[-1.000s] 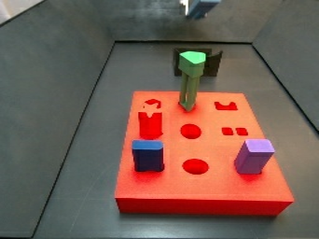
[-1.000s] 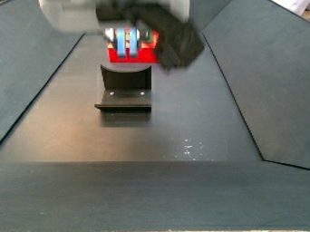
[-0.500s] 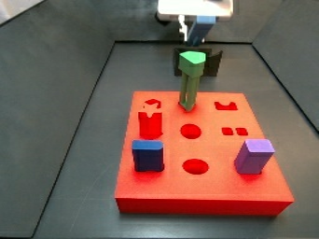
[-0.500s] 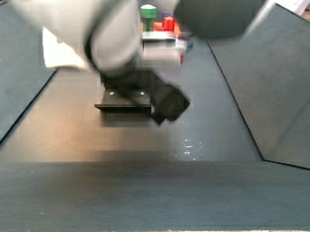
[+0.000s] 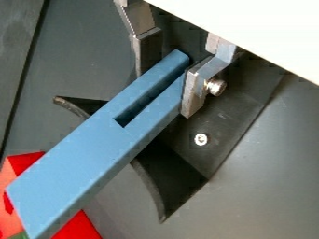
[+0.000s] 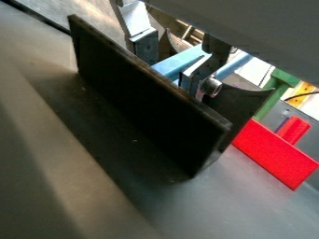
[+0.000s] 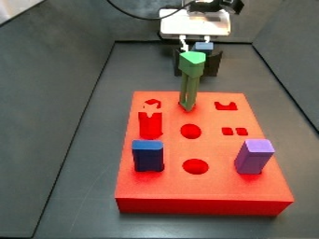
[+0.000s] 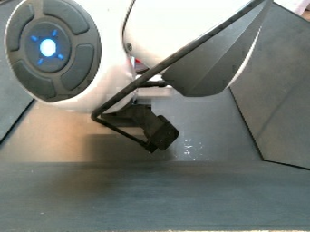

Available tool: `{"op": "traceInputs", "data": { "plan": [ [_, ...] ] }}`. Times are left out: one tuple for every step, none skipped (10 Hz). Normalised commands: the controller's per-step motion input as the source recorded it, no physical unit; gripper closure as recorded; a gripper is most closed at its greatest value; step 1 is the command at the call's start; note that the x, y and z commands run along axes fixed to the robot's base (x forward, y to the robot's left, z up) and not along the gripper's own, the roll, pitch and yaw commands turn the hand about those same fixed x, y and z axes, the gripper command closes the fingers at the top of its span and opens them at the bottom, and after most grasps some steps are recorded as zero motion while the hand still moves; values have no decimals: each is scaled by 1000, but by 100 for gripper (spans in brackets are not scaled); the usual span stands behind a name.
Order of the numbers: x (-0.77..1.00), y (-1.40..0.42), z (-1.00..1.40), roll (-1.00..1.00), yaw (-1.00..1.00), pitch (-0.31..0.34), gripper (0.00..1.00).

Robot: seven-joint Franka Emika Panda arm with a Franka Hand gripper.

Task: Pick up the double-square object. Move up. Place the double-square object on the fixture. Regrasp the double-square object. Move to above the board. Insert the double-square object.
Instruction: Place the double-square object on the fixture, then regrasp the double-square object.

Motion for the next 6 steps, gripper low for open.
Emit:
{"op": "traceInputs", "data": {
  "plan": [
    [83, 50, -433, -103, -47, 12, 100],
    [0, 0, 0, 0, 0, 0, 0],
    [0, 0, 1000, -57, -2, -36, 0],
    [-10, 4, 1000, -44, 9, -31, 0],
    [-20, 5, 1000, -24, 17, -25, 0],
    [-28, -5, 1000, 23, 34, -4, 0]
  ]
}}
